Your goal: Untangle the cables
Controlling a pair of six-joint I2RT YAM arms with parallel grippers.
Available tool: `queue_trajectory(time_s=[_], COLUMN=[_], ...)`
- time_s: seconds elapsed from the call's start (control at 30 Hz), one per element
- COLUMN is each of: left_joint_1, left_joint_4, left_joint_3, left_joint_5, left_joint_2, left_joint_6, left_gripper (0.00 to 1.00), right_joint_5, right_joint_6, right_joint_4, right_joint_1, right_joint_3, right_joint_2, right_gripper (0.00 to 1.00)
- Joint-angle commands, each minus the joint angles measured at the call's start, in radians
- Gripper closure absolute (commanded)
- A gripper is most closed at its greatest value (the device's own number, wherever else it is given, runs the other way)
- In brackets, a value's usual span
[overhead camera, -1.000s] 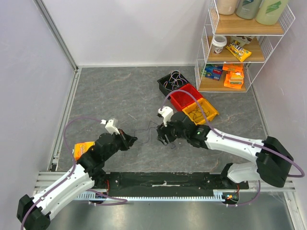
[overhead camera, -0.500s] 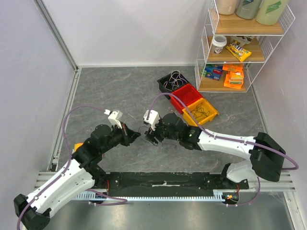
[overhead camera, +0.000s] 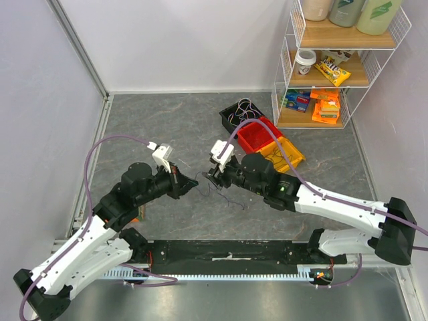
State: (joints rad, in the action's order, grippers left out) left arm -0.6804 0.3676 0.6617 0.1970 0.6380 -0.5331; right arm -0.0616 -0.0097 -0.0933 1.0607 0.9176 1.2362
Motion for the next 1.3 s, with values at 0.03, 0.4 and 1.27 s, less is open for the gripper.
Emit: queue_trajectory(time_s=[0.03, 0.4, 1.27], left_joint_1=[0.004, 0.004, 0.004], left_joint_4=[-0.001, -0.012, -0.562], left_joint_3=[0.101, 0.211, -0.485], left_joint_5=[0.085, 0.14, 0.119], left_joint_2=[0.034, 0.08, -0.155], left_joint_6=[0.053, 0.059, -0.226], left_gripper=[0.98, 0.98, 0.14], right_joint_5=[0.011, -0.052, -0.538], right_joint_6=[0.005, 0.059, 0.232], right_joint_4=[0.036, 0.072, 0.48], right_joint_1=[0.002, 0.002, -0.519], right_joint_3=[0.072, 0.107, 0.624], right_joint_2=[-0.023, -0.052, -0.008], right_gripper=[0.52, 0.91, 1.0])
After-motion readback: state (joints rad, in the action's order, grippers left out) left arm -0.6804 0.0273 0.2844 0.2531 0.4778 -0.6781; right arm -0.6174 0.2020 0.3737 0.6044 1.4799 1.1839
